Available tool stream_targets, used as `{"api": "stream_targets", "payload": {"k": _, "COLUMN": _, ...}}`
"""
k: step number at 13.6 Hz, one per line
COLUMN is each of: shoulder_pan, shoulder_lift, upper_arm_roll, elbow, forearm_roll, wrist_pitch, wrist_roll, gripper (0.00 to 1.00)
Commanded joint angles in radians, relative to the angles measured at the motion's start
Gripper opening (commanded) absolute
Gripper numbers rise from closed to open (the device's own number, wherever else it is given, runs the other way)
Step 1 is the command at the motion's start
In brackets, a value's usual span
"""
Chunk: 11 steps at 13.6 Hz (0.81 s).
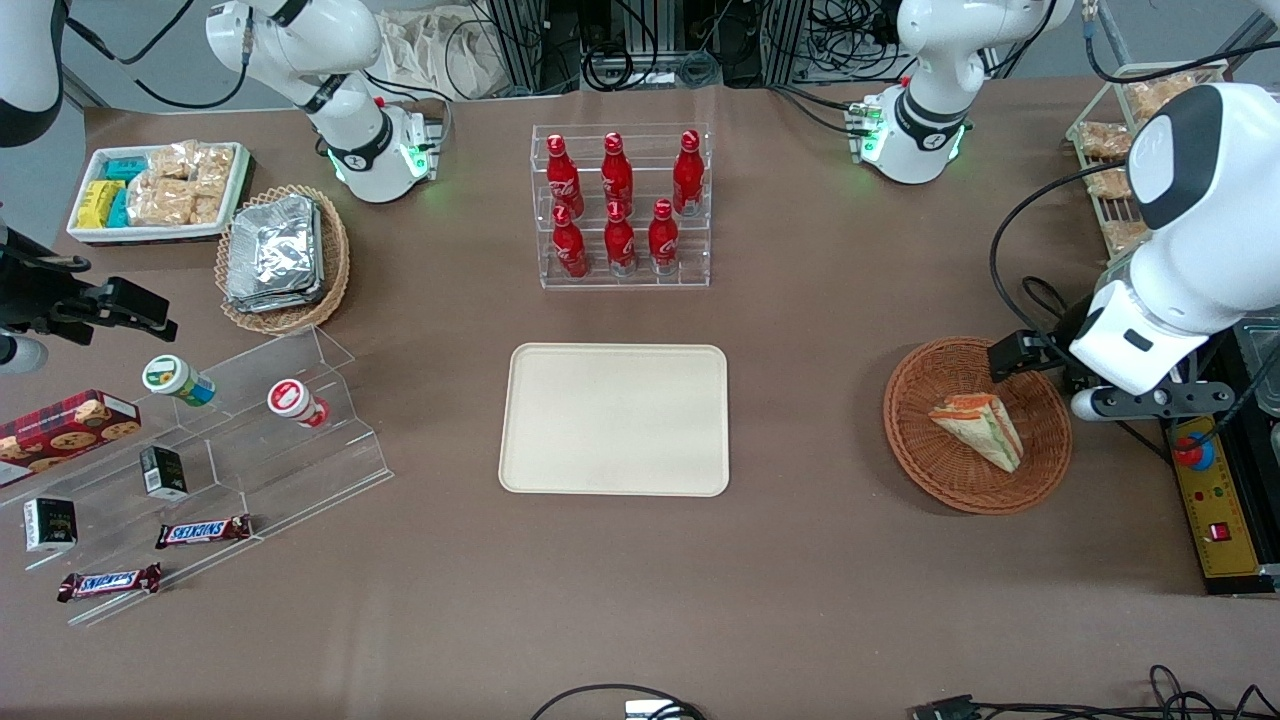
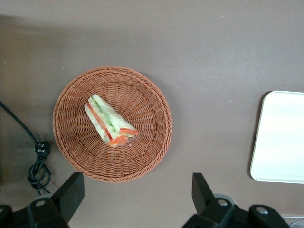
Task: Place sandwich from basket to tray
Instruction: 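Lower the open left gripper over the sandwich in the wicker basket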
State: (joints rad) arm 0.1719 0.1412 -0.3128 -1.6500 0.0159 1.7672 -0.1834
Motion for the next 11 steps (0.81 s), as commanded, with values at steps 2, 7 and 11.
{"api": "stream_targets", "payload": {"k": 2, "shoulder_pan": 0.0, "shoulder_lift": 0.017, "upper_arm_roll": -0.005, "elbow": 0.039, "forearm_roll": 0.001, "wrist_pitch": -0.025, "wrist_roll": 0.005, "gripper": 1.0}}
{"api": "stream_targets", "payload": {"k": 7, "shoulder_pan": 0.0, "shoulder_lift": 0.052, "upper_arm_roll": -0.005, "elbow": -0.014, "forearm_roll": 0.01, "wrist_pitch": 0.026, "wrist_roll": -0.103, "gripper": 1.0}}
{"api": "stream_targets", "payload": {"k": 11, "shoulder_pan": 0.003, "shoulder_lift": 0.069, "upper_arm_roll": -0.003, "elbow": -0.141, "forearm_roll": 0.012, "wrist_pitch": 0.173, "wrist_roll": -0.428, "gripper": 1.0}}
